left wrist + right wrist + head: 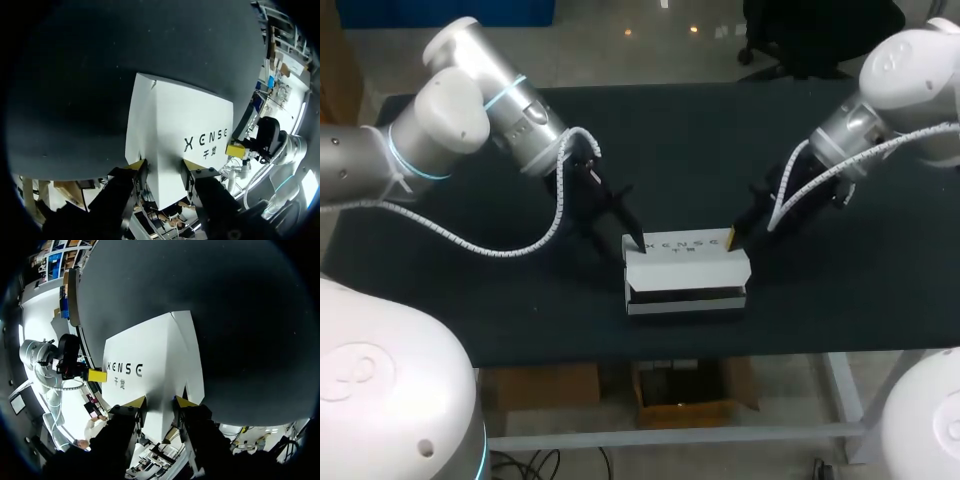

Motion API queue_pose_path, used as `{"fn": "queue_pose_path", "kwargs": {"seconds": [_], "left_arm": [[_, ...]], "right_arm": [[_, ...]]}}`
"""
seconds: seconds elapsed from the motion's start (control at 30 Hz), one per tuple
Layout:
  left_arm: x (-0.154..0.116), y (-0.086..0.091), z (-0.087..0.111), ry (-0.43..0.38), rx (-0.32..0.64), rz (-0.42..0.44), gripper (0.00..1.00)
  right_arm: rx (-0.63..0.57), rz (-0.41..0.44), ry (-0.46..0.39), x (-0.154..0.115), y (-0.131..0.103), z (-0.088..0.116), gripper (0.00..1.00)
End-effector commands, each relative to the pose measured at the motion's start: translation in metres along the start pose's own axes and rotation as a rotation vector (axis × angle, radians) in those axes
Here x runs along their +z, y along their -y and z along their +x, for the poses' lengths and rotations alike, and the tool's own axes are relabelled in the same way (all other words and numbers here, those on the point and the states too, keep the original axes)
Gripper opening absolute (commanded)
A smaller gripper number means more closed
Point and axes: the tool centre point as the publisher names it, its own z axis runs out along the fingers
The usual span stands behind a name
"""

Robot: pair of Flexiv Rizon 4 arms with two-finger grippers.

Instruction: Assemble the packaging by folding the flat box into shape, placing the metal phone stand inside, and closing the box properly

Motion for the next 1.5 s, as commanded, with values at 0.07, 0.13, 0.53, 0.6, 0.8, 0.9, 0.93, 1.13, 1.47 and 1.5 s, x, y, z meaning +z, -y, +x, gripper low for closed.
{"fn": "queue_pose_path", "kwargs": {"seconds": [0.07,0.13,0.53,0.6,0.8,0.9,0.93,1.13,1.47,1.5], "left_arm": [[0.0020,0.0033,0.0073,0.005,-0.008,-0.023,0.44],[0.0010,0.0034,0.0072,0.005,-0.013,-0.032,0.43],[-0.0018,0.0017,0.0081,0.005,-0.035,-0.056,0.41],[-0.0005,0.0002,0.0082,0.006,-0.038,-0.058,0.40],[-0.0047,0.0021,0.0110,0.008,-0.047,-0.074,0.40],[-0.0035,0.0013,0.0113,0.008,-0.051,-0.079,0.40],[-0.0035,0.0012,0.0114,0.008,-0.051,-0.080,0.40],[-0.0040,0.0024,0.0132,0.009,-0.061,-0.098,0.41],[-0.0068,0.0047,0.0150,0.009,-0.079,-0.126,0.40],[-0.0074,0.0050,0.0149,0.007,-0.082,-0.131,0.40]], "right_arm": [[0.003,0.005,0.004,0.0013,0.0013,0.0094,0.32],[0.006,0.008,0.002,0.0010,0.0014,0.0098,0.32],[0.025,0.038,-0.010,-0.0007,-0.0036,0.0101,0.32],[0.029,0.040,-0.011,-0.0007,-0.0040,0.0100,0.32],[0.039,0.055,-0.019,-0.0005,-0.0059,0.0087,0.32],[0.044,0.061,-0.022,-0.0005,-0.0060,0.0085,0.32],[0.045,0.063,-0.023,-0.0005,-0.0060,0.0085,0.32],[0.056,0.073,-0.030,-0.0008,-0.0056,0.0083,0.34],[0.068,0.085,-0.031,-0.0042,-0.0058,0.0127,0.36],[0.069,0.085,-0.031,-0.0044,-0.0058,0.0128,0.36]]}}
